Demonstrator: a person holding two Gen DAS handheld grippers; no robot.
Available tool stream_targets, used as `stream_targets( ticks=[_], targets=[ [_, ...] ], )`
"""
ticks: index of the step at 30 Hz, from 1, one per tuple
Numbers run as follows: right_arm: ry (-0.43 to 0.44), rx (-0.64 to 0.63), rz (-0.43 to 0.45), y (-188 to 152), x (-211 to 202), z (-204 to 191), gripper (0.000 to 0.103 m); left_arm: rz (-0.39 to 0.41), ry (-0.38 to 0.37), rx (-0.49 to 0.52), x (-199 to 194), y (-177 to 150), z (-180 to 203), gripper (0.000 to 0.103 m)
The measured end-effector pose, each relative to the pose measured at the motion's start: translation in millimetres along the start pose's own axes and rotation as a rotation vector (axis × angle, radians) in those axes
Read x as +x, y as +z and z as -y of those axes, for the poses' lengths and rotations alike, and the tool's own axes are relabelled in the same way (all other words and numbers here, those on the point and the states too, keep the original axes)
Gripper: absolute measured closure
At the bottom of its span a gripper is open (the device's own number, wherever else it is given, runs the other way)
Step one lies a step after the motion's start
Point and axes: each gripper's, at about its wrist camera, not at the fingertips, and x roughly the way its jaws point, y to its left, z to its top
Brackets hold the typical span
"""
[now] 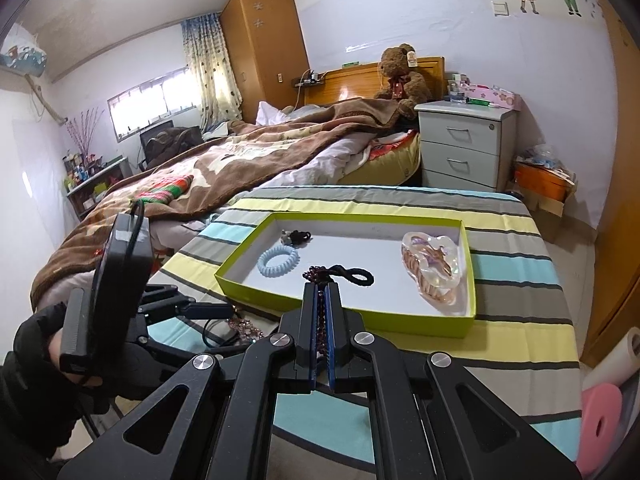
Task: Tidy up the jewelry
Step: 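Carry the beaded bracelet toward the box while the left tool grasps the pink rhinestone clip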
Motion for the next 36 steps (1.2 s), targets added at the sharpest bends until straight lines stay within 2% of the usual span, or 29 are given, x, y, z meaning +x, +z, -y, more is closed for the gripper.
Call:
stream_targets(
  ticks=[7, 11, 14, 18, 21, 36],
  targets=[
    [0.0, 0.007, 0.001, 0.0, 0.6, -0.4, 0.1, -0.011, -0.036, -0.015, 4.0, 2.1, -2.6, 0.044],
    [-0.002, 0.007, 0.002, -0.7, 0.0, -0.6, 0.1, -0.023, -0.02, 0.008, 6.0, -0.9, 1.6, 0.058],
    [-0.004, 0.008, 0.001, -0.3, 0.4, -0.4, 0.1, -0.016, -0.036, -0.017, 2.8, -1.7, -2.2, 0.069],
    [-0.005, 0.008, 0.003, -1.0, -0.7, 0.0, 0.1, -0.007, -0.043, -0.02, 0.3, -1.4, -2.6, 0.073],
    [-0.007, 0.01, 0.005, 0.1, -1.8, 1.1, 0.1, -0.003, -0.043, -0.017, -0.2, -1.2, -1.2, 0.08],
    [-0.015, 0.006, 0.008, 1.0, -3.7, 0.4, 0.1, 0.04, -0.043, -0.044, -16.8, 0.6, -4.9, 0.082]
  ],
)
